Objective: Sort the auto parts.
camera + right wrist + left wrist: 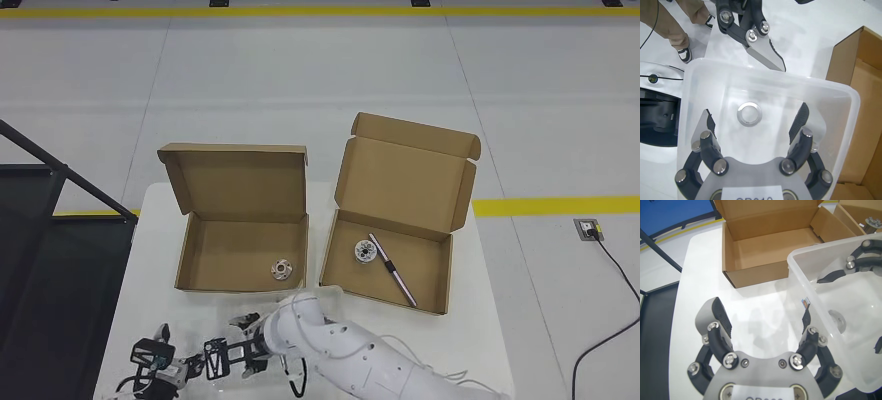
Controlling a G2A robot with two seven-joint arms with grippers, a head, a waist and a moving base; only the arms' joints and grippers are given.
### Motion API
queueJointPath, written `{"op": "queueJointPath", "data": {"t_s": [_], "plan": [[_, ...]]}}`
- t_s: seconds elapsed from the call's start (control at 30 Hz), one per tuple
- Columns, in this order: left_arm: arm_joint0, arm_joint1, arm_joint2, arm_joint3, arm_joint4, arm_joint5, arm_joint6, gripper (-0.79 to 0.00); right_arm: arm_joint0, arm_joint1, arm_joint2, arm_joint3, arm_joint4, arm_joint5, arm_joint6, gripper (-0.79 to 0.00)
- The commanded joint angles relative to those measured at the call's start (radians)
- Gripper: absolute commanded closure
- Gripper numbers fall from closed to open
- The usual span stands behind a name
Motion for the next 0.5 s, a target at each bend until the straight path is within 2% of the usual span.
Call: {"op": "queueJointPath", "data": {"t_s": [0.0,0.2,0.23,0.33,0.37,0.47], "plan": [[-0.002,-0.001,0.010,-0.001,0.008,0.007,0.000,-0.785,-0.003,-0.006,0.000,0.015,-0.002,0.013,0.010,-0.785],[-0.002,-0.003,0.024,-0.008,0.028,0.016,0.000,-0.785,-0.012,-0.030,-0.012,0.054,-0.009,0.046,0.072,-0.748],[-0.002,-0.004,0.025,-0.009,0.029,0.017,-0.001,-0.785,-0.014,-0.035,-0.015,0.058,-0.009,0.052,0.087,-0.727],[-0.001,-0.004,0.026,-0.012,0.033,0.018,-0.003,-0.785,-0.021,-0.050,-0.015,0.073,-0.005,0.098,0.140,-0.542],[0.000,-0.004,0.027,-0.014,0.035,0.019,-0.004,-0.785,-0.023,-0.054,-0.016,0.074,-0.006,0.105,0.153,-0.511],[-0.002,-0.004,0.024,-0.005,0.040,0.018,-0.003,-0.785,-0.030,-0.063,-0.015,0.071,-0.008,0.130,0.197,-0.499]]}}
